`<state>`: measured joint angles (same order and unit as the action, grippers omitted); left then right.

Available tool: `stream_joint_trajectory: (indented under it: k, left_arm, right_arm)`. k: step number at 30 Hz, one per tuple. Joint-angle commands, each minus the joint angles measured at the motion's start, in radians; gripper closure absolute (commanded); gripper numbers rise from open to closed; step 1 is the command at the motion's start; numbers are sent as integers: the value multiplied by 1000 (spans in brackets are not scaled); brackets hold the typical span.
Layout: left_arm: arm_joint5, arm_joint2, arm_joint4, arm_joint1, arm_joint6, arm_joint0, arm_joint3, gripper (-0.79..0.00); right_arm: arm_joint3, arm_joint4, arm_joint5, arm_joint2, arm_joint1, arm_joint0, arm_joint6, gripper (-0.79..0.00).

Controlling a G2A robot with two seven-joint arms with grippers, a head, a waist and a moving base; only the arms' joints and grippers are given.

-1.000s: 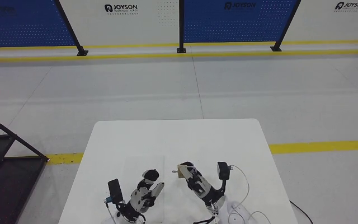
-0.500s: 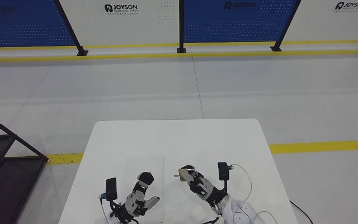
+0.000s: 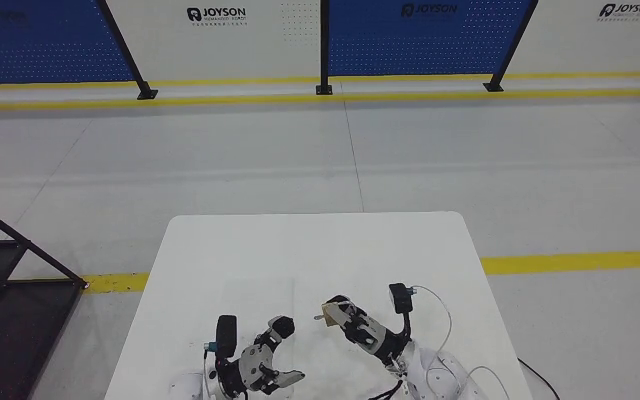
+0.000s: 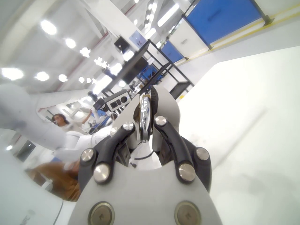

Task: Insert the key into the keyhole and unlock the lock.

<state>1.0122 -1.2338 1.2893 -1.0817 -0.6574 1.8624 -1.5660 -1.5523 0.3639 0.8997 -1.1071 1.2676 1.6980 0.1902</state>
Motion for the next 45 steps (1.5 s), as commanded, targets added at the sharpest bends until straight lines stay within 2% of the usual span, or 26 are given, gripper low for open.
stream_joint_trajectory:
  k: [1, 11, 18, 29, 31, 32, 33, 37, 45]
  left_arm:
    - [0, 4, 5, 8, -29, -19, 21, -391]
    - [-50, 39, 70, 12, -91, -48, 43, -351]
    - [-114, 59, 87, 10, -101, -57, 50, -342]
    - [-150, 84, 94, 12, -99, -64, 44, -252]
    - [-156, 88, 95, 12, -97, -65, 43, -222]
    - [-159, 89, 94, 12, -96, -65, 43, -145]
    - [-162, 90, 94, 12, -95, -66, 43, -105]
    - [-176, 94, 95, 14, -88, -69, 40, -3]
    - [-269, 93, 137, 17, -87, -57, 13, 0]
  right_arm:
    - [-6, -31, -1, -4, -6, -1, 40, 0]
    - [-33, -67, -25, 15, -22, -3, 125, 0]
    - [-38, -40, -51, 42, -23, -8, 118, 0]
    - [-37, -15, -60, 63, -27, -11, 86, 0]
    - [-37, -13, -60, 65, -28, -11, 82, 0]
    - [-37, -12, -60, 66, -29, -11, 81, 0]
    - [-37, -11, -60, 67, -30, -12, 79, 0]
    - [-39, -5, -62, 71, -32, -11, 73, 0]
    - [-40, 4, -68, 82, -36, -12, 62, 0]
